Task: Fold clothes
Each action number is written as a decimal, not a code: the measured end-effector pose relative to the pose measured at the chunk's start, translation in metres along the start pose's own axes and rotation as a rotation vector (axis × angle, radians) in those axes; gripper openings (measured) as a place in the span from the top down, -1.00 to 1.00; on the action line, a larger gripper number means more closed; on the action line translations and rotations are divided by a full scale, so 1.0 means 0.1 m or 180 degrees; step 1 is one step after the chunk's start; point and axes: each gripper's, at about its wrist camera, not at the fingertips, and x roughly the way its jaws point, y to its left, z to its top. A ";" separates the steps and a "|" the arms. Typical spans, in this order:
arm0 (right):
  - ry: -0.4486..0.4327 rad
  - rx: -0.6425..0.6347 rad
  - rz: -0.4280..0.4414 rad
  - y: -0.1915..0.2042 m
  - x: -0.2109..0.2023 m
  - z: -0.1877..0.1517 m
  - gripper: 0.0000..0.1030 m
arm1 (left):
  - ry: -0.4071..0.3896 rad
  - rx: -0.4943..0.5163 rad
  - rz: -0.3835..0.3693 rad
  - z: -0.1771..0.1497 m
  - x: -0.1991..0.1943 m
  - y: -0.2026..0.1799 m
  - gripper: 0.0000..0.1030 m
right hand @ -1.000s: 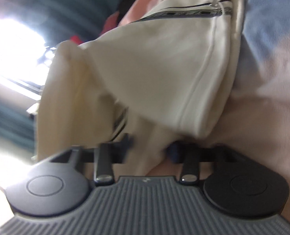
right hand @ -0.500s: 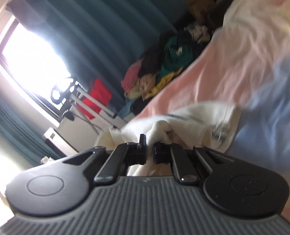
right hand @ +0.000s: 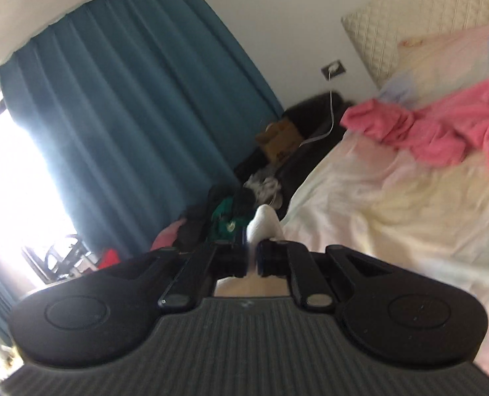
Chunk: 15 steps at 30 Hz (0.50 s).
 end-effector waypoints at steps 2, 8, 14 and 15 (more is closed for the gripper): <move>0.0109 0.0030 -0.0104 -0.20 -0.02 -0.03 0.84 | 0.0092 0.0053 0.0125 -0.10 -0.05 0.01 0.79; 0.0437 0.0109 -0.0129 -0.82 -0.27 -0.39 0.83 | 0.0402 -0.0241 0.0553 -0.32 -0.21 0.33 0.79; 0.0406 0.0088 -0.0047 -1.02 -0.53 -0.54 0.83 | 0.0318 -0.0225 0.0519 -0.25 -0.31 0.36 0.81; 0.0435 0.0063 -0.0080 -0.99 -0.50 -0.54 0.83 | 0.0281 -0.0144 0.0542 -0.26 -0.32 0.32 0.82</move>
